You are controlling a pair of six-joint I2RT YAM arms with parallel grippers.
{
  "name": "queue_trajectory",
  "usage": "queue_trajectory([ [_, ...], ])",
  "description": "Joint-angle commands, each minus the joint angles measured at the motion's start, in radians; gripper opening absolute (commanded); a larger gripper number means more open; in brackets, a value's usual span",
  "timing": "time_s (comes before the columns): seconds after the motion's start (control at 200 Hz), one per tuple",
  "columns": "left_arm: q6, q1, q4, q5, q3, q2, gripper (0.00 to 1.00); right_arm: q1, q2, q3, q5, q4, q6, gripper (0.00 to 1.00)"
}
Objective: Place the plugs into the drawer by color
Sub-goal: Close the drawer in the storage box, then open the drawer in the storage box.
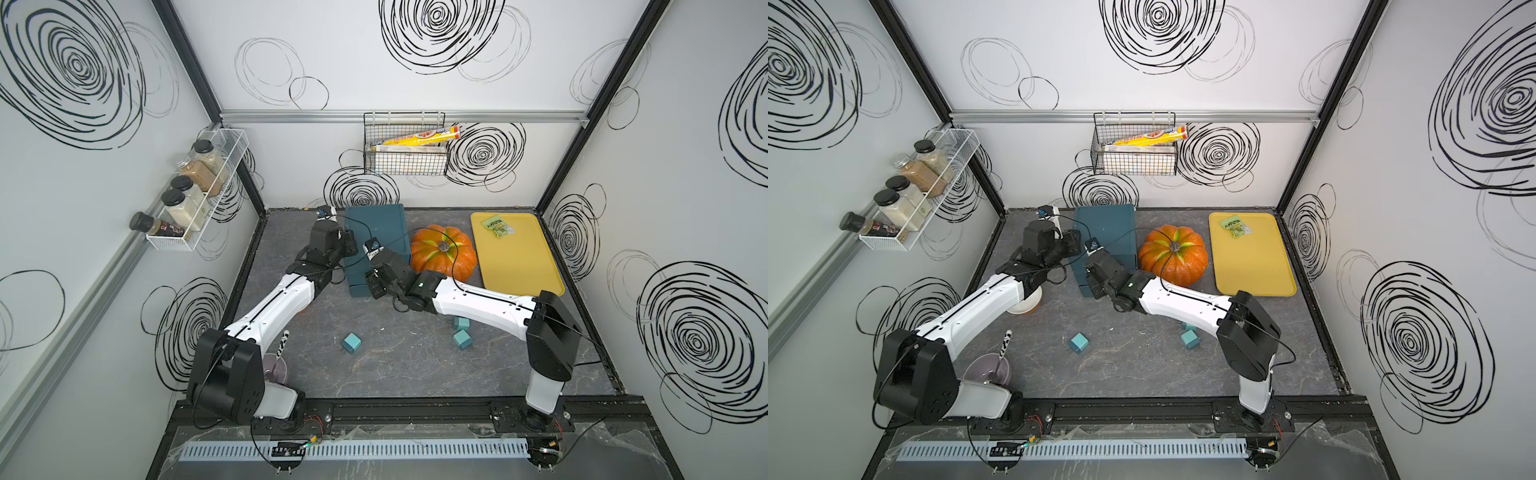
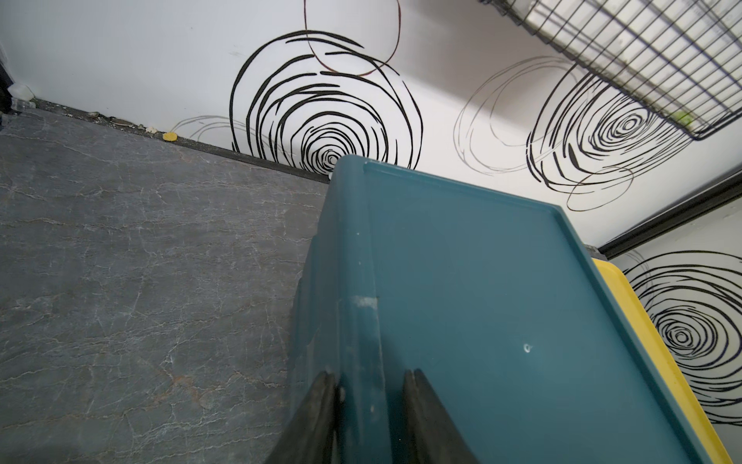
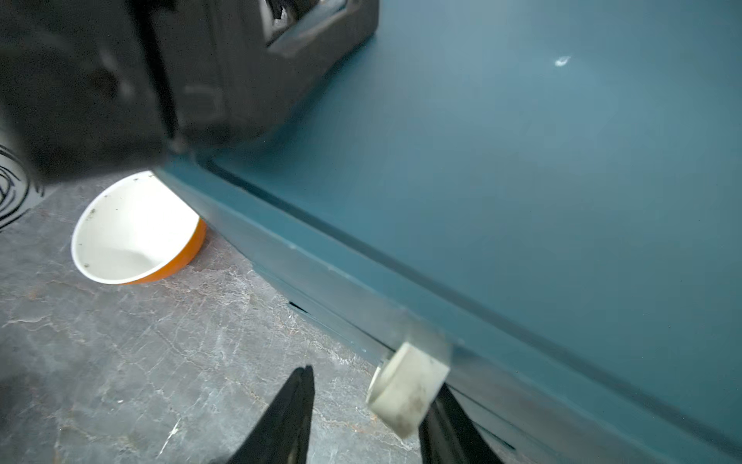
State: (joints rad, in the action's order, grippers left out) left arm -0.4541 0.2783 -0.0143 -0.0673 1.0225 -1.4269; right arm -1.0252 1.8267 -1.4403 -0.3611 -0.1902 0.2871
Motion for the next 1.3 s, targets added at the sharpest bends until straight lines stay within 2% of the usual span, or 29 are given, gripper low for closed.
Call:
queue_trajectory([
  [0.0, -0.004, 0.012, 0.240, 0.074, -0.073, -0.017, 0.35, -0.008, -0.027, -0.006, -0.030, 0.006, -0.002, 0.44],
  [0.085, -0.041, 0.008, 0.212, 0.076, -0.092, 0.063, 0.43, -0.034, -0.118, 0.067, -0.006, 0.062, 0.003, 0.45],
  [0.185, -0.080, -0.012, 0.151, 0.187, -0.107, 0.178, 0.54, -0.040, -0.247, 0.126, 0.074, 0.092, 0.004, 0.46],
  [0.33, -0.196, -0.037, 0.074, 0.300, -0.189, 0.338, 0.71, 0.025, -0.377, 0.086, 0.258, -0.085, 0.012, 0.58],
  [0.385, -0.298, -0.058, -0.038, 0.383, -0.286, 0.410, 0.76, 0.069, -0.412, 0.081, 0.331, -0.123, 0.018, 0.65],
  [0.441, -0.392, -0.059, -0.187, 0.451, -0.398, 0.477, 0.76, 0.114, -0.433, 0.080, 0.359, -0.147, 0.031, 0.71],
  [0.516, -0.500, -0.057, -0.312, 0.493, -0.512, 0.537, 0.76, 0.180, -0.426, 0.043, 0.415, -0.203, 0.029, 0.72],
  [0.586, -0.640, -0.059, -0.525, 0.544, -0.645, 0.573, 0.78, 0.247, -0.414, 0.012, 0.449, -0.227, 0.023, 0.71],
  [0.701, -0.745, -0.023, -0.706, 0.526, -0.779, 0.605, 0.78, 0.355, -0.362, -0.020, 0.496, -0.226, 0.037, 0.68],
  [0.816, -0.833, 0.075, -0.908, 0.359, -0.935, 0.643, 0.81, 0.405, -0.263, -0.081, 0.561, -0.247, 0.030, 0.65],
  [0.951, -0.844, 0.126, -1.001, 0.252, -0.997, 0.601, 0.81, 0.421, -0.168, -0.135, 0.566, -0.286, 0.019, 0.64],
  [1.061, -0.867, 0.178, -1.186, 0.218, -1.022, 0.443, 0.81, 0.439, -0.103, -0.185, 0.604, -0.281, 0.025, 0.59],
  [1.226, -0.885, 0.250, -1.456, 0.158, -1.021, 0.201, 0.79, 0.445, -0.039, -0.197, 0.688, -0.296, 0.021, 0.56],
  [1.297, -0.875, 0.263, -1.489, 0.142, -0.996, 0.130, 0.79, 0.445, -0.044, -0.169, 0.697, -0.280, 0.020, 0.55],
])
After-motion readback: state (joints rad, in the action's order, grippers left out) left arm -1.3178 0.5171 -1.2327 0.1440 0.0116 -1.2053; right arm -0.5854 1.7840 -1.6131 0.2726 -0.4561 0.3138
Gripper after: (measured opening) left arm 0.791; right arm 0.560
